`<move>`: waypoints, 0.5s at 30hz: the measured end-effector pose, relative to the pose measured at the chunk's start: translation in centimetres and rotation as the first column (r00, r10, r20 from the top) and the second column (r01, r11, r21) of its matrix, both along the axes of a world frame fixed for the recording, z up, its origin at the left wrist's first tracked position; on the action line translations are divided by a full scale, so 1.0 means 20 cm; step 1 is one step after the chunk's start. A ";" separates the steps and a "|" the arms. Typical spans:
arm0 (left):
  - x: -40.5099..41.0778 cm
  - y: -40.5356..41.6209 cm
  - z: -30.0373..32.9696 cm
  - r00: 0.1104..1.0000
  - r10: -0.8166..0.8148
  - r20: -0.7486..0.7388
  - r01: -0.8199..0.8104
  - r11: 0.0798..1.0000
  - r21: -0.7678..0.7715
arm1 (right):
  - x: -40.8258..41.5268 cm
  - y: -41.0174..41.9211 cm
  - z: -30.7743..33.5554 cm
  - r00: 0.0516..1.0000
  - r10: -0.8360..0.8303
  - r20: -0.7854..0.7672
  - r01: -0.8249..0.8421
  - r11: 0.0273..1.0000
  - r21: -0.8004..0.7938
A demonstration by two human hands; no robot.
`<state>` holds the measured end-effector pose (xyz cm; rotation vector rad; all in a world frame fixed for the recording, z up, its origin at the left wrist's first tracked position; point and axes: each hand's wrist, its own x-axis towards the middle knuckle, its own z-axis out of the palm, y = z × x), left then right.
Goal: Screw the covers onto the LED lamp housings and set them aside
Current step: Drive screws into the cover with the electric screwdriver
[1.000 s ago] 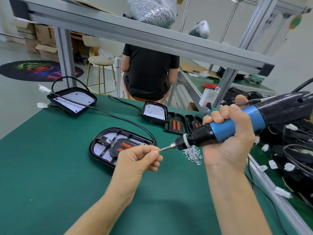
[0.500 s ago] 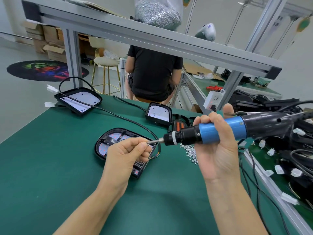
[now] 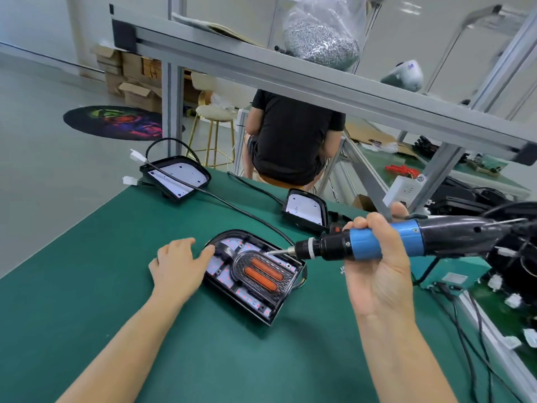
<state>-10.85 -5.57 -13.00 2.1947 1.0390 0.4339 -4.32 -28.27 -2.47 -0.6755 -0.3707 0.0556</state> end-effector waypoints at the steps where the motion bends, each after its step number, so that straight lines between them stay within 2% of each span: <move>1: 0.02 0.00 -0.02 0.998 -0.015 -0.056 0.017 0.999 0.030 | 0.01 0.03 -0.01 1.000 -0.008 0.006 0.008 1.000 -0.019; 5: 0.10 -0.02 -0.02 0.999 -0.006 -0.043 0.007 1.000 0.006 | 0.04 0.15 0.00 0.997 -0.042 0.059 0.047 0.995 -0.089; 8: 0.13 -0.03 0.03 1.000 -0.003 -0.003 0.003 0.992 -0.130 | 0.07 0.21 -0.01 0.996 -0.040 0.073 0.050 0.989 -0.137; 10: 0.13 -0.04 0.05 0.997 -0.022 0.075 0.039 0.972 -0.233 | 0.09 0.24 -0.01 0.996 -0.046 0.075 0.058 0.985 -0.164; 12: 0.12 -0.05 0.05 0.978 -0.020 0.210 0.100 0.920 -0.380 | 0.10 0.26 -0.02 0.995 -0.054 0.083 0.068 0.982 -0.176; 15: 0.12 -0.05 0.06 0.926 0.000 0.378 0.233 0.787 -0.571 | 0.11 0.27 -0.02 0.993 -0.060 0.106 0.081 0.977 -0.198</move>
